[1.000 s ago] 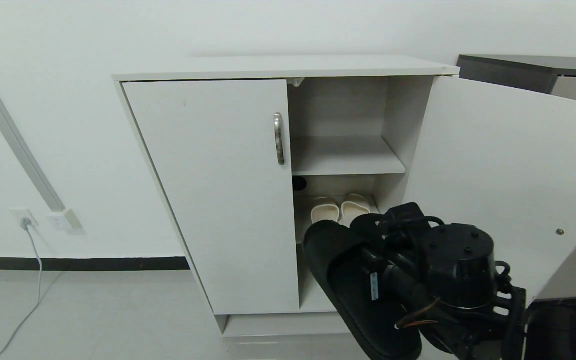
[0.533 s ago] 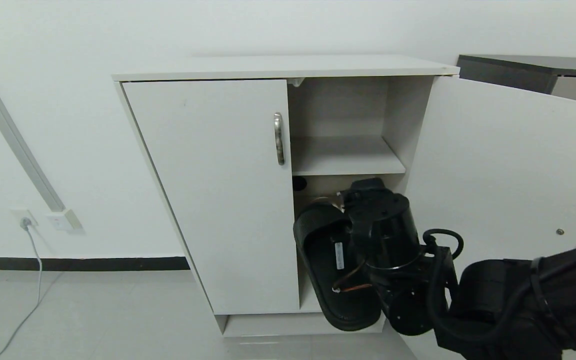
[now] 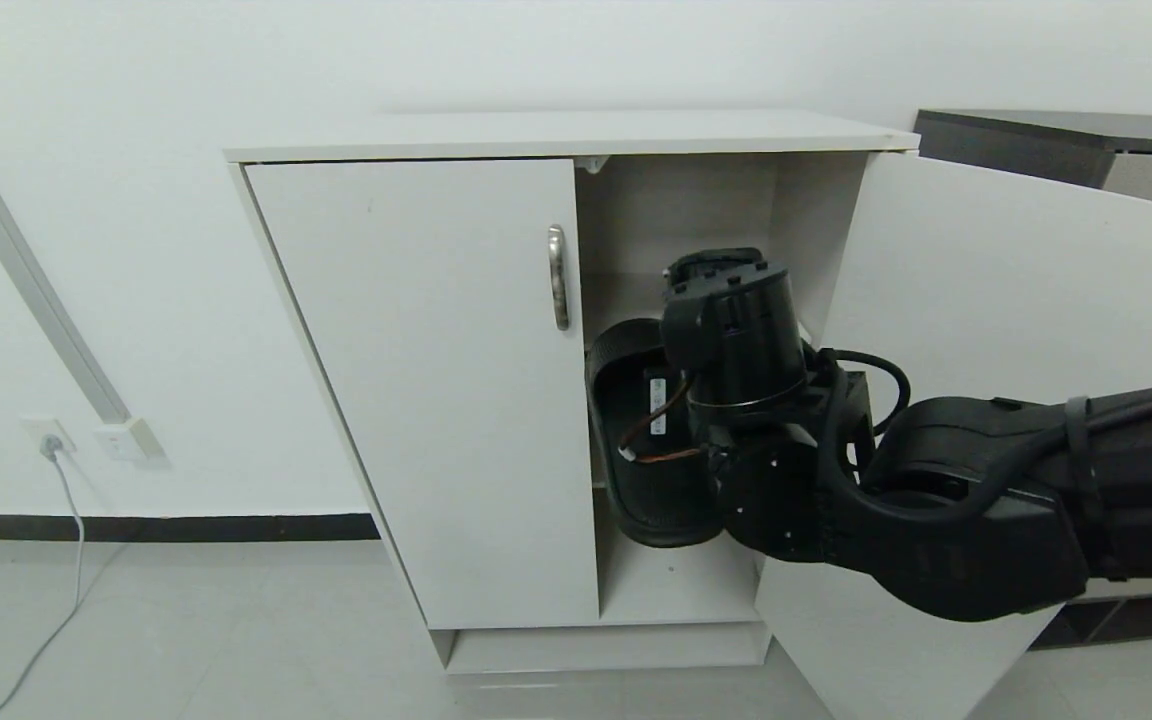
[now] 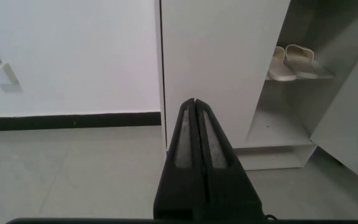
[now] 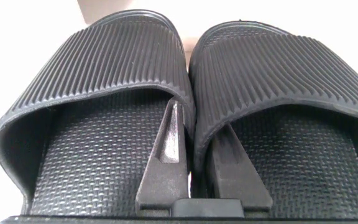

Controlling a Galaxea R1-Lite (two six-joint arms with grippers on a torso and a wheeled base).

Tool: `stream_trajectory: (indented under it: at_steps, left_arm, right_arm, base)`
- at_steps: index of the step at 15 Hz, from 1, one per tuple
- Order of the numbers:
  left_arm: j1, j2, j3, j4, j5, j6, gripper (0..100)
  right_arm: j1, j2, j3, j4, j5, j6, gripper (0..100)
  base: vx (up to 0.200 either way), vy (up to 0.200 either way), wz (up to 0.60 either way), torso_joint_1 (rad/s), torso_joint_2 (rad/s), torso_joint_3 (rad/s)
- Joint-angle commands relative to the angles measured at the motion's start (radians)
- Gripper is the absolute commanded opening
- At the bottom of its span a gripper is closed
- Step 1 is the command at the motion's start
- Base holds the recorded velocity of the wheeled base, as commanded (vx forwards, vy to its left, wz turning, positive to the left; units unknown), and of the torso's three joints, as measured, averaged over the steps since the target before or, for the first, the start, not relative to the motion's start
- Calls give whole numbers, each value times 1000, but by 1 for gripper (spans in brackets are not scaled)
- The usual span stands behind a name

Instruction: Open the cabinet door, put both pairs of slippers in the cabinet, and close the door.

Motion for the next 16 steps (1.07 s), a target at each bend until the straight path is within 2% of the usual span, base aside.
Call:
stream_trajectory:
  at_steps: [1,9,16]
  left_arm:
    - [0,1,0,0,2,0,0]
    - [0,1,0,0,0,0,0]
    - [0,1,0,0,-1,1,0]
  right_arm:
    - [-18,1,-3,2,5,6,0]
    - [-43,-2,38,2,44,24,0]
    - [-51,-7,34,-1,51,24,0]
  base:
    - [0,0,0,0,0,0]
    - [0,0,0,0,0,0]
    - [200,0,0,3,3,3]
